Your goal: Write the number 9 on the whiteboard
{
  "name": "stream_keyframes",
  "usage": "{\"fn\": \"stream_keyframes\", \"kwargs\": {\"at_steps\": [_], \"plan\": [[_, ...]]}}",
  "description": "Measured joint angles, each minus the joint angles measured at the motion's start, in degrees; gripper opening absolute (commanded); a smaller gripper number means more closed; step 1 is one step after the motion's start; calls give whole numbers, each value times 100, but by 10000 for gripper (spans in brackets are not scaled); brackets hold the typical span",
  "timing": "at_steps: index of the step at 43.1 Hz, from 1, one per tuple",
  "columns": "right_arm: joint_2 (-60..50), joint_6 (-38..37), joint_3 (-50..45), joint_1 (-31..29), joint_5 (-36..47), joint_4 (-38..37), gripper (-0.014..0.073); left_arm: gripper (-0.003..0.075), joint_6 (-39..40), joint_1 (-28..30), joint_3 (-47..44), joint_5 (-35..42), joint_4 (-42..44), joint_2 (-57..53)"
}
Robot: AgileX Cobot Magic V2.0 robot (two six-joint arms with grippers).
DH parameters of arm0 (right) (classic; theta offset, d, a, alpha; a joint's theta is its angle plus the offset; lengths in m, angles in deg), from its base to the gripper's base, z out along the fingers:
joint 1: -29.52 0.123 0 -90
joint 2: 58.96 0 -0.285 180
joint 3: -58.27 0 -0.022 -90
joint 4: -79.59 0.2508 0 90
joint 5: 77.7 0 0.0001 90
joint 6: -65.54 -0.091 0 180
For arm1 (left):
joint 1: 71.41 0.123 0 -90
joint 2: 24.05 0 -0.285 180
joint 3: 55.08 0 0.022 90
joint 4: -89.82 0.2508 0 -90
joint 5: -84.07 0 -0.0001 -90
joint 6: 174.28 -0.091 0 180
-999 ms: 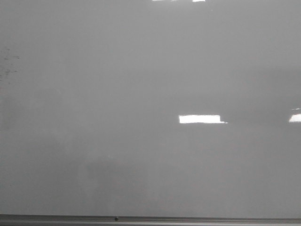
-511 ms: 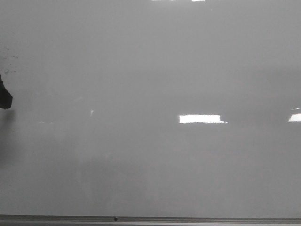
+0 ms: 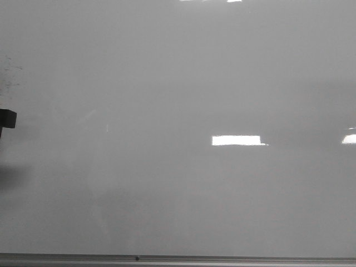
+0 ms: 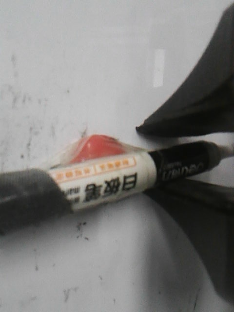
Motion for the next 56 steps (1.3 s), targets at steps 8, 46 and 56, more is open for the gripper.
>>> {"fn": "stream_keyframes", "kwargs": {"at_steps": [8,46,56], "plan": [[0,0,4,0,0,0,517,-19,0,0,10,-94,-22,-72],[3219,4410,2575,1242,-2774,3743,519,-19,-3872,-1995,2364,-8402,-932,-2178],[4459,6003,3305,1968,-3487,5148,519,-19,-4930,-2569,2401,-8695,-1627,-2178]]}}
